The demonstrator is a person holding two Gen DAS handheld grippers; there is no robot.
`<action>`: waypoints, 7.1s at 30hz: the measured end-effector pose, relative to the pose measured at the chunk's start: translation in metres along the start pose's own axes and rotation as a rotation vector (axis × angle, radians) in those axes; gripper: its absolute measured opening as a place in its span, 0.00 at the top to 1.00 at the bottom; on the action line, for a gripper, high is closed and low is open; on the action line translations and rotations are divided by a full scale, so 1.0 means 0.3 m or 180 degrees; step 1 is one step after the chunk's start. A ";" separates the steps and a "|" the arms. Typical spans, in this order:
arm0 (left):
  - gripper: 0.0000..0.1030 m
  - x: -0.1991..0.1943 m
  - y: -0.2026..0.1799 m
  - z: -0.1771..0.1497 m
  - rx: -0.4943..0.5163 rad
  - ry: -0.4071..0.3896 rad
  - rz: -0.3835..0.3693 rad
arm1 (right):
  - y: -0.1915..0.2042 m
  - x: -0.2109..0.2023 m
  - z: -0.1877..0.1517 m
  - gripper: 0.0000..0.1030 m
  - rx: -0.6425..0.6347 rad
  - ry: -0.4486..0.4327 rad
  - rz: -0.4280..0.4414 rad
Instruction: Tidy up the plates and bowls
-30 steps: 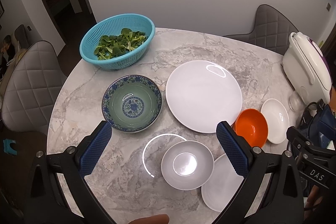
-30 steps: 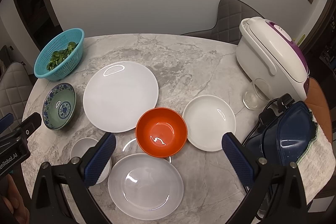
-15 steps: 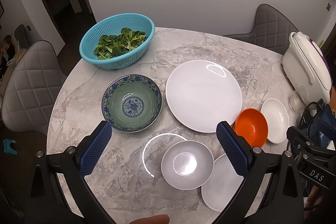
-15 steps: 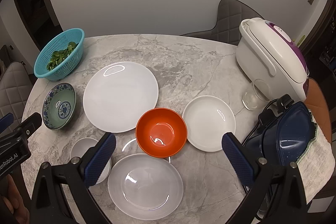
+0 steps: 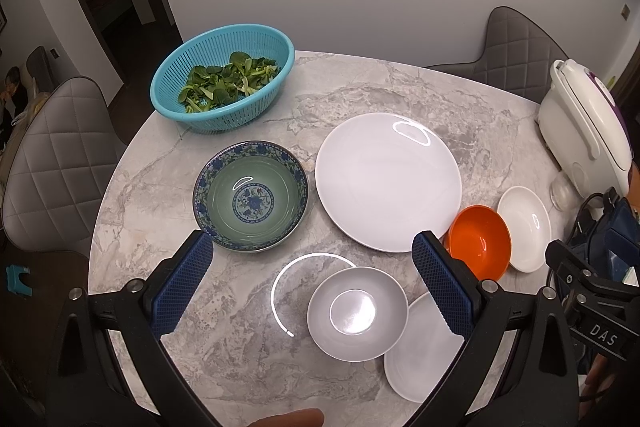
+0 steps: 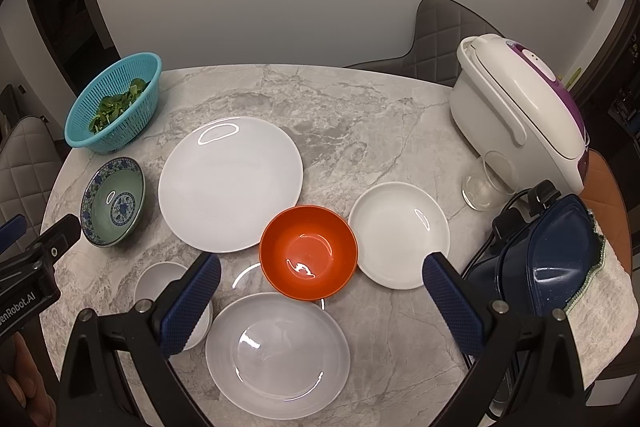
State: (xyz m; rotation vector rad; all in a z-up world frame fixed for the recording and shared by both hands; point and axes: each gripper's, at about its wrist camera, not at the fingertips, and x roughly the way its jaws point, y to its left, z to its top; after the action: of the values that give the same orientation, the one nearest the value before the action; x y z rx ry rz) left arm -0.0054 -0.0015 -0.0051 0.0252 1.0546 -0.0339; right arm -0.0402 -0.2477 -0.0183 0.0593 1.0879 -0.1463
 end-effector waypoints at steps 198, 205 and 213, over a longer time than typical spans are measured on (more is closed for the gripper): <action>0.82 0.297 0.467 0.042 0.0107 0.1260 -0.1600 | -0.050 0.329 0.097 0.85 0.0217 0.1104 0.2693; 0.82 0.159 0.650 -0.306 -0.0054 0.1290 -0.1557 | 0.087 0.208 -0.163 0.85 0.0106 0.1168 0.2748; 0.80 0.184 0.801 -0.667 -0.0217 0.1491 -0.1444 | 0.215 0.251 -0.488 0.85 0.0122 0.1467 0.2664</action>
State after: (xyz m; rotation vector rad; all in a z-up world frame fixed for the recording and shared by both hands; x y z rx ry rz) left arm -0.1423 0.2452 -0.1508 -0.2806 1.5115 -0.4194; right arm -0.1247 -0.1730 -0.1544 0.5957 1.4324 0.6274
